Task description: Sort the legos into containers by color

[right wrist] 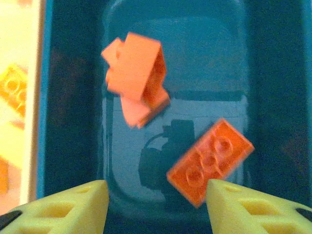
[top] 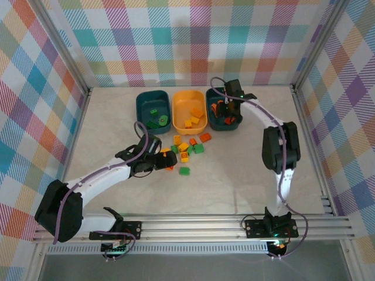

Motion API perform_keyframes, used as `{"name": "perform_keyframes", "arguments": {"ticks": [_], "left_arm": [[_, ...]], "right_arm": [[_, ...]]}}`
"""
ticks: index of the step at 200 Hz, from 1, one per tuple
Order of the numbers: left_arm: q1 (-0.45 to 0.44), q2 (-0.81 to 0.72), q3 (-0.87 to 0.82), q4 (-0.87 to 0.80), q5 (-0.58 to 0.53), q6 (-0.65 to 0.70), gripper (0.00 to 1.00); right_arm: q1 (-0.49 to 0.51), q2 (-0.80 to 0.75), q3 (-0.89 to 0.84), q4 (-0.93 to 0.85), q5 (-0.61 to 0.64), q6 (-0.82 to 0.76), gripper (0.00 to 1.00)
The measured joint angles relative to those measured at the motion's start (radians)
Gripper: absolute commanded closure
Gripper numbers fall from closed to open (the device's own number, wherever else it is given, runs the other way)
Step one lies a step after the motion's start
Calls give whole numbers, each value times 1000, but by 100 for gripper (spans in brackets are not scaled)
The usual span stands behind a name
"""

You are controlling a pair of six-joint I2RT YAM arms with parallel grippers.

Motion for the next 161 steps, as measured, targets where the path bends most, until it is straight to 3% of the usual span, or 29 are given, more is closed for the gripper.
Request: {"name": "perform_keyframes", "arguments": {"ticks": [39,59,112,161], "left_arm": [[-138,108,98,-56,-104,11,15],[-163,132,134,-74,-133,15,20],[-171,323,346,-83,-147,13,34],[-205,488,460,-130,-164,10,39]], "right_arm": [[78,-403,-404,162,18,69,48],[114,-525,-590,256,39,109,50],[100,-549,-904,372,137,197,59],[100,-553,-953,478,167,273,58]]}}
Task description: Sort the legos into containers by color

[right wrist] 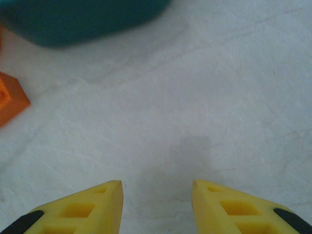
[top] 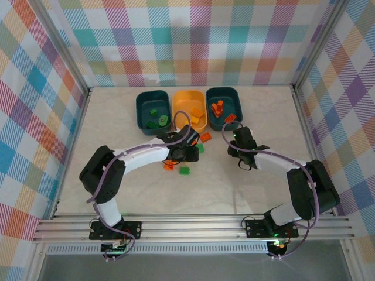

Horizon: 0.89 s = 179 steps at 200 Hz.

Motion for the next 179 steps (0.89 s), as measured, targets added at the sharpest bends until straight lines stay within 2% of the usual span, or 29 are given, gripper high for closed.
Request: {"name": "perform_keyframes", "arguments": {"ticks": [37,54,120,179], "left_arm": [[-17,48,54,-40,-50,-30,50],[-21,53,61,-51,-67,-45,51],[-60,36,69,-92,-87,-43,30],[-60,2,114,-143,-136,-45,29]], "right_arm": [[0,0,0,32,-1,24,57],[0,0,0,37,-1,26,56],[0,1,0,37,-13,28,55],[0,14,0,37,-28,28,54]]}}
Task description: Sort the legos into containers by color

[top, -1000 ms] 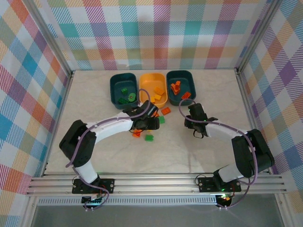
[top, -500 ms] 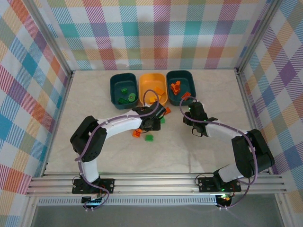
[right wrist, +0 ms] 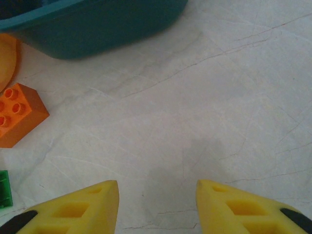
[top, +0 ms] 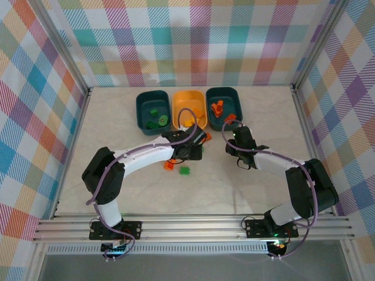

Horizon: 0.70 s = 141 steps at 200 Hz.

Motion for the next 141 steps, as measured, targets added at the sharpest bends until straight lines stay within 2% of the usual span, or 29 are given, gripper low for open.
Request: {"name": "perform_keyframes", "arguments": {"ticks": [84,141], "left_arm": [[11,159,93,-84,-116,75,31],[22,202,108,-88,-120,84,33]], "right_arm": [[0,2,2,0,-15,0,53],[0,5,4,0,-19,0,53]]}}
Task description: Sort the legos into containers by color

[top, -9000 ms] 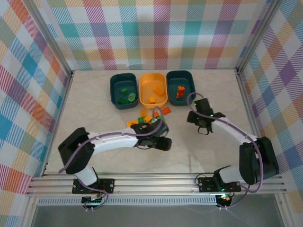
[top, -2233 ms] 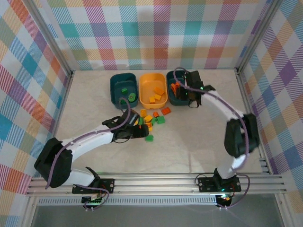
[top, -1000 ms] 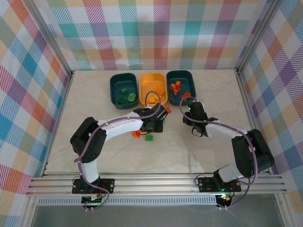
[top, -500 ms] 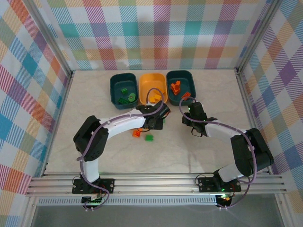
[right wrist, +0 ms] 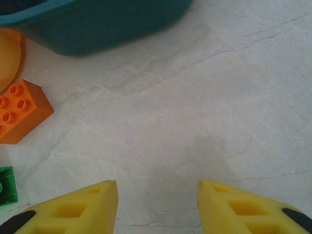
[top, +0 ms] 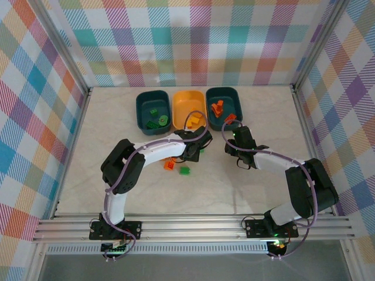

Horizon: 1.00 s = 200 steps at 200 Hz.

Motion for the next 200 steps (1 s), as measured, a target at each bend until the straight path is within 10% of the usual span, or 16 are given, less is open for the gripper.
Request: {"name": "perform_keyframes", "arguments": {"ticks": [116,200], "left_arm": [[1,27,-11,8,8,50,80],[134,-90,201,-11,94,120,84]], "right_arm": [[0,10,4,0,0,0,53],[0,32,11,1,-29,0,53]]}}
